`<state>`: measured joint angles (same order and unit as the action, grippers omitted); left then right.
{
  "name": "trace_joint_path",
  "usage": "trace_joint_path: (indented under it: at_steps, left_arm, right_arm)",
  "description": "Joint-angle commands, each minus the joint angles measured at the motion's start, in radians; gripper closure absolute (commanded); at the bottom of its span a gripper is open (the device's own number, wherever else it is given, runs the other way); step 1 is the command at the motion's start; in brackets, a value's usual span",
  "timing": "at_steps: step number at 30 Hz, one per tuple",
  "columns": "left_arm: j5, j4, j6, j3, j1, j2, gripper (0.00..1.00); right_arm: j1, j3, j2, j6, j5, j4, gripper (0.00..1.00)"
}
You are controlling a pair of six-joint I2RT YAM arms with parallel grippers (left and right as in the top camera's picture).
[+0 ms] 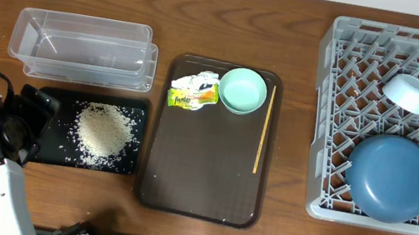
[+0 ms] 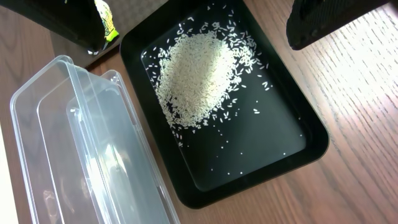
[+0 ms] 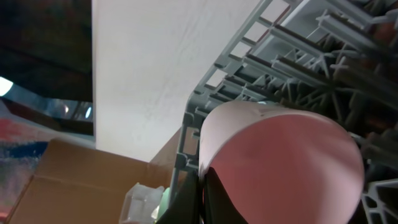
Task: Sort waste into correct bins and load items into the dishwasher rack
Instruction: 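Carry the pink cup to the rack's right side and release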
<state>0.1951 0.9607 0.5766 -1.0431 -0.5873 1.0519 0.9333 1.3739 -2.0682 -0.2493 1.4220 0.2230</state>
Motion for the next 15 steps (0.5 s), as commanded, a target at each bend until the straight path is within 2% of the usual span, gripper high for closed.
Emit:
trace_joint_path:
  at_steps: [1, 6, 15]
  left_arm:
    - [-0.013, -0.001, 0.002, -0.019, -0.003, 0.000, 0.05]
    - [-0.013, -0.001, 0.002, -0.019, -0.003, 0.000, 0.05]
    - [-0.013, -0.001, 0.002, -0.019, -0.003, 0.000, 0.05]
  right_arm:
    - [-0.014, -0.003, -0.017, -0.011, 0.018, 0.002, 0.99]
    - [0.003, -0.003, -0.017, -0.068, -0.050, 0.035, 0.99]
    - [0.075, -0.003, 0.015, -0.068, -0.198, 0.202, 0.99]
